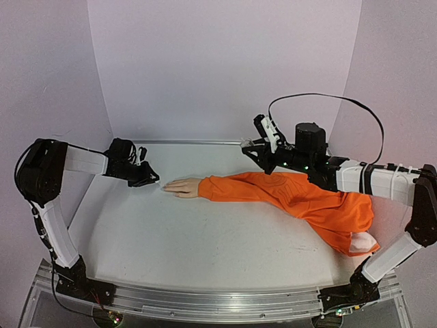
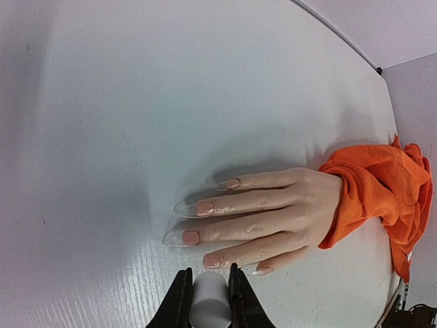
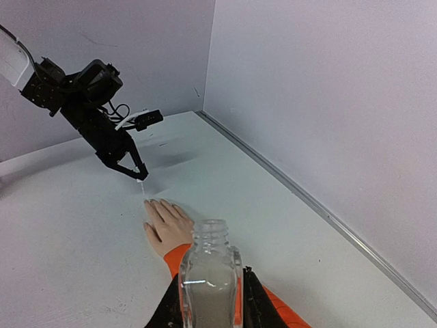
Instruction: Paint the nails
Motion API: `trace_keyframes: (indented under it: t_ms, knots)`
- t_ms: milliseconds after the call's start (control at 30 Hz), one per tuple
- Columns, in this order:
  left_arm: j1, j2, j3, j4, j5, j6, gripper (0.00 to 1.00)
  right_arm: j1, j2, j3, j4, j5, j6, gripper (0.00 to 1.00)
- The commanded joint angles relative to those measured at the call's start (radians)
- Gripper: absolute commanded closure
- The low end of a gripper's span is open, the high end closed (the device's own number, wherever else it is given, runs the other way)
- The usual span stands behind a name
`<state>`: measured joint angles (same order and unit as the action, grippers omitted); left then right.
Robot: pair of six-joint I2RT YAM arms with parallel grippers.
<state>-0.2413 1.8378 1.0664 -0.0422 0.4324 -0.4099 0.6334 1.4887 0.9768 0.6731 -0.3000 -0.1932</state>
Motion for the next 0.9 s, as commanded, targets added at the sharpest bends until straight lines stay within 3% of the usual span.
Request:
trace_keyframes:
  t_ms: [0, 867]
  knots:
    - [0.003, 0.007, 0.046, 0.038, 0.056, -0.003, 1.0, -0.004, -0.008, 0.029, 0.071, -0.017, 0.014, 1.0]
    - [0.003, 0.055, 0.056, 0.074, 0.061, -0.012, 1.0, -0.005, -0.002, 0.033, 0.07, -0.017, 0.014, 1.0]
